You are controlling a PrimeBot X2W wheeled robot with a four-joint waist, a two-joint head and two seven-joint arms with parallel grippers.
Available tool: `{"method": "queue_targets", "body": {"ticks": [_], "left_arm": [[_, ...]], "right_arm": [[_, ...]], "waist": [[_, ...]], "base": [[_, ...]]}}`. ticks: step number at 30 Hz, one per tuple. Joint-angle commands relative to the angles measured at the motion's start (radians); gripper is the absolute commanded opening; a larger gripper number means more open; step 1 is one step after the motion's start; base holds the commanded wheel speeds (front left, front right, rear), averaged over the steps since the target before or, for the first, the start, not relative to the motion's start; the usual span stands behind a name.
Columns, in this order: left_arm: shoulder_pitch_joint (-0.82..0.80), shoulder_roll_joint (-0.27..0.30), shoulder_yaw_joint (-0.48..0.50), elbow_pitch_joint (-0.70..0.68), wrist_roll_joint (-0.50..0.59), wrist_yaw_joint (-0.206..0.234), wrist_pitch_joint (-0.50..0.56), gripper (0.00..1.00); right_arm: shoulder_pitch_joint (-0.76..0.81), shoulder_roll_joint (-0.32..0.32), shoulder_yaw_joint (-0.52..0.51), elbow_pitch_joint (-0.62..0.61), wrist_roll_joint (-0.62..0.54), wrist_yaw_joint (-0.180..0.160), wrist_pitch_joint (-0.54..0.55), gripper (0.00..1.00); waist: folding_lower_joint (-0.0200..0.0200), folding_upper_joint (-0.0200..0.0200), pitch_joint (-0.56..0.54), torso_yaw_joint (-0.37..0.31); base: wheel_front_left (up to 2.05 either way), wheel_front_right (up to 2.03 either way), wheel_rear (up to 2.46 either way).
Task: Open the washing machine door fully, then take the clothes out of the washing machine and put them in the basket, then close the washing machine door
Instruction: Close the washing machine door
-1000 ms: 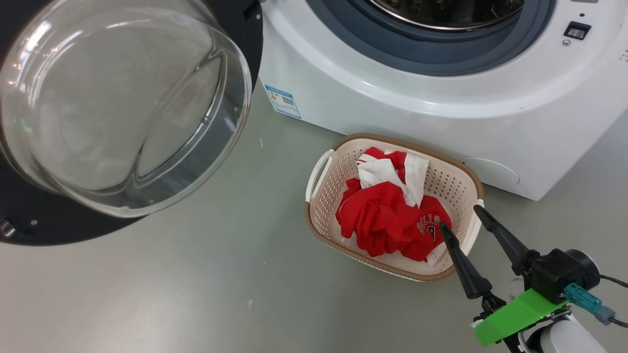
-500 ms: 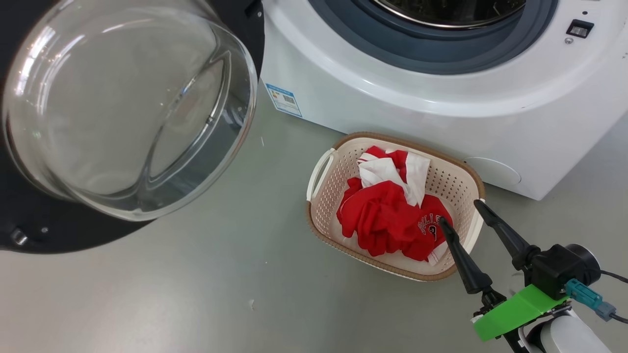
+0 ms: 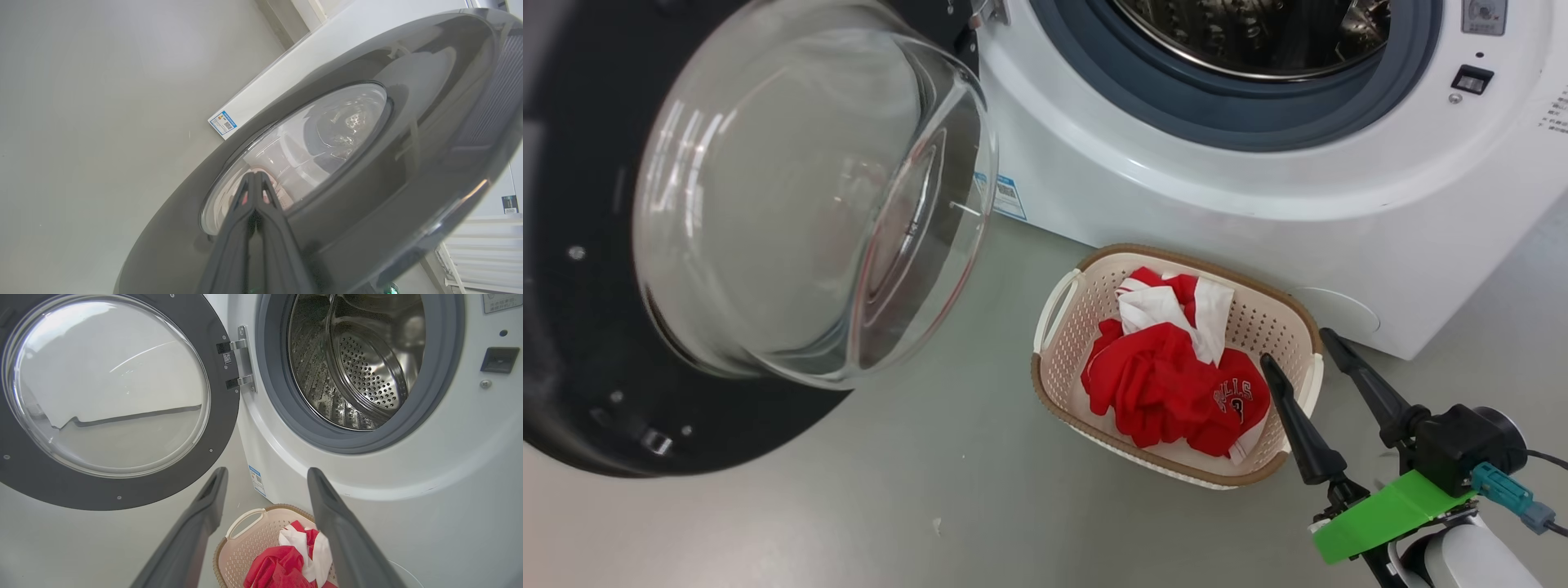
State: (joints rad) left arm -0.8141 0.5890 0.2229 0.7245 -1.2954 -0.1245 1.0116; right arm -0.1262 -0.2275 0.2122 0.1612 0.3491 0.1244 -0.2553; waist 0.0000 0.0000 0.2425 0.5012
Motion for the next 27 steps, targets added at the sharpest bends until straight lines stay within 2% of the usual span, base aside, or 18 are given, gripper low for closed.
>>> {"method": "queue_targets", "body": {"ticks": [1,9,15,27], "left_arm": [[0.021,0.061,0.010,-0.064,-0.026,-0.006,0.036,0.00],[0.100,0.057,-0.019,-0.261,-0.138,-0.006,0.135,0.00],[0.164,0.056,-0.050,-0.400,-0.175,-0.006,0.173,0.00],[0.208,-0.026,-0.101,-0.637,-0.242,-0.006,0.165,0.00]], "right_arm": [[0.010,0.001,0.019,-0.026,-0.003,0.006,-0.006,1.00],[0.030,0.011,-0.012,-0.037,-0.005,0.006,-0.006,1.00],[0.038,0.018,-0.021,-0.040,-0.005,0.006,-0.006,1.00],[0.050,0.035,-0.039,-0.048,-0.006,0.006,-0.006,1.00]], "waist": [[0.0000,0.0000,-0.010,-0.002],[0.0000,0.0000,-0.037,-0.018],[0.0000,0.0000,-0.049,-0.039],[0.0000,0.0000,-0.066,-0.101]], "base": [[0.00,0.00,0.00],[0.00,0.00,0.00],[0.00,0.00,0.00],[0.00,0.00,0.00]]}}
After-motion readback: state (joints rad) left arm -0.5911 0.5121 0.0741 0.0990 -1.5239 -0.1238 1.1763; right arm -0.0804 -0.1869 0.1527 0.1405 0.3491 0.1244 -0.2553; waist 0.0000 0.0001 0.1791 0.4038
